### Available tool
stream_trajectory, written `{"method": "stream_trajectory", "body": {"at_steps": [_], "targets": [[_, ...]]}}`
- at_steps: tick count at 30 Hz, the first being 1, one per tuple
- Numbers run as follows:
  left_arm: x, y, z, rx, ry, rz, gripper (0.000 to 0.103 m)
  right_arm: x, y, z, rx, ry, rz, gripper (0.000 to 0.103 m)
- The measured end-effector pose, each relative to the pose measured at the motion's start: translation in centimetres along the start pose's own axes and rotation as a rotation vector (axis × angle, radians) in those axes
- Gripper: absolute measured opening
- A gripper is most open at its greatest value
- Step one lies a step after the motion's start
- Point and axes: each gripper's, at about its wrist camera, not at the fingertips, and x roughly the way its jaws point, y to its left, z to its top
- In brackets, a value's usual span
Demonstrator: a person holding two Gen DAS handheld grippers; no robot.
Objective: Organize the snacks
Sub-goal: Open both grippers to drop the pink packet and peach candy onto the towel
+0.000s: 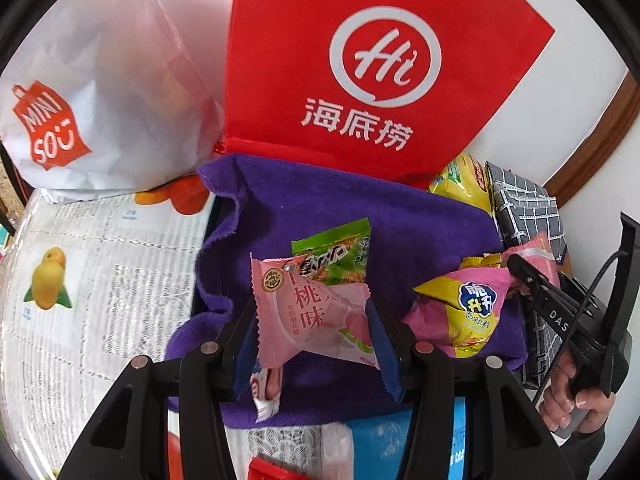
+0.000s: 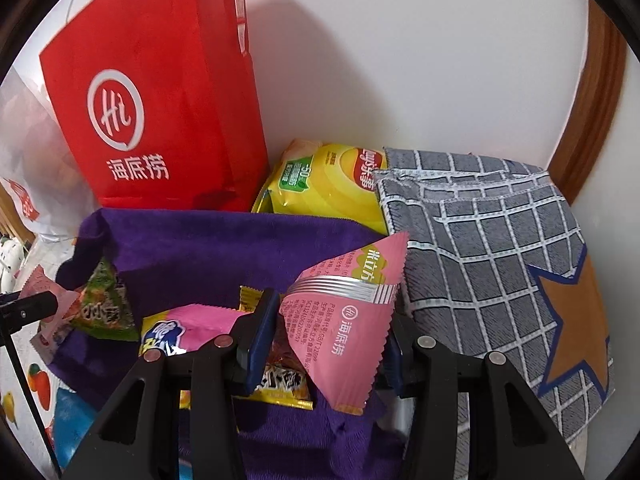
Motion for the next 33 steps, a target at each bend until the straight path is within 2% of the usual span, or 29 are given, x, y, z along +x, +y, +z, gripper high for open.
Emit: {"method": "stream_trajectory", "body": {"at_steps": [11,18,24,26,29,33], "targets": [[2.1,-0.9,0.0,0.027,0.034,-0.027,0.050,1.6,0.8,0.8,-0.026,0.004,0.011,0.049],[2.1,-1.1,-0.1,0.037,0.044,-0.034,0.050,1.7,1.5,1.0,-0.046,0.019,0.059,0.049],[1.7,-1.7,-0.2,0.063,0.042,-0.017,0.064,0.8,1.9,1.1,-0.044,0.017,0.075,0.049],[1.1,-1.7,-0.3,0.068,0.031,-0.008,0.070,0.2,1.8,1.1,-0.042,0.018,0.074,0.053],[0.0,-1.5,-0.3,0.064,0.011,-0.006,0.071,-1.1,2.0,0.9,-0.047,0.006,0.069,0.060],[-1.8,-1.1,-0.6,0.048,-0.008,-0.009,0.071,-3.4,2.3,0.4,-0.048,-0.010,0.058,0.060]]}}
